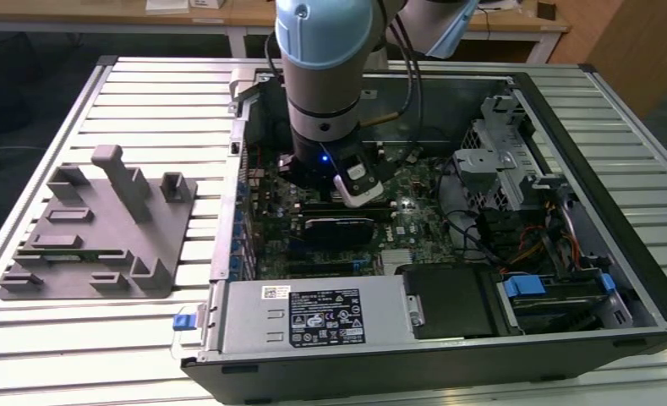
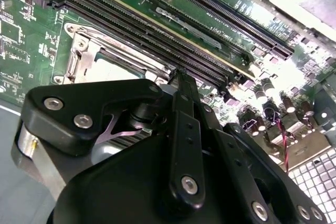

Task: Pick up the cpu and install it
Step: 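Install the second cpu locking lever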

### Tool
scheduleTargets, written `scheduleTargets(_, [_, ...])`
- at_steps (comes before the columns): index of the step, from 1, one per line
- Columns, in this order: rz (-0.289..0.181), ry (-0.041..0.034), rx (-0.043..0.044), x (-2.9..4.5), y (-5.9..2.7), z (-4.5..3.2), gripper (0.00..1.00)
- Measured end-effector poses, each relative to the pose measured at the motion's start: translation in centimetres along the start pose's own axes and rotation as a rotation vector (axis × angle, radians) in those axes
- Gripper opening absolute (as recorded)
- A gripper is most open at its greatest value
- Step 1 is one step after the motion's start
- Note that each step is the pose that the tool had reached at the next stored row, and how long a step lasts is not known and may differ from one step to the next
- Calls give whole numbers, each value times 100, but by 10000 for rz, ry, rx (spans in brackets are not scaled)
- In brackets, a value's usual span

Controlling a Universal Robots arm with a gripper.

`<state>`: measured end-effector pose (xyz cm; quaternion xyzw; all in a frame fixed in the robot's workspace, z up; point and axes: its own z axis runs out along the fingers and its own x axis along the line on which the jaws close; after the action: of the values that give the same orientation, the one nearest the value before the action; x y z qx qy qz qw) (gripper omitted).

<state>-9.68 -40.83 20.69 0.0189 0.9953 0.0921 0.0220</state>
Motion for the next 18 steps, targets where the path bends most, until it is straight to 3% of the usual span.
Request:
scheduleTargets(5, [3, 2, -58, -2, -48, -2, 11])
scheduleTargets(10, [9, 6, -169, -2, -60, 2, 11])
scheduleTargets(18, [11, 14, -203, -13, -63, 19, 11])
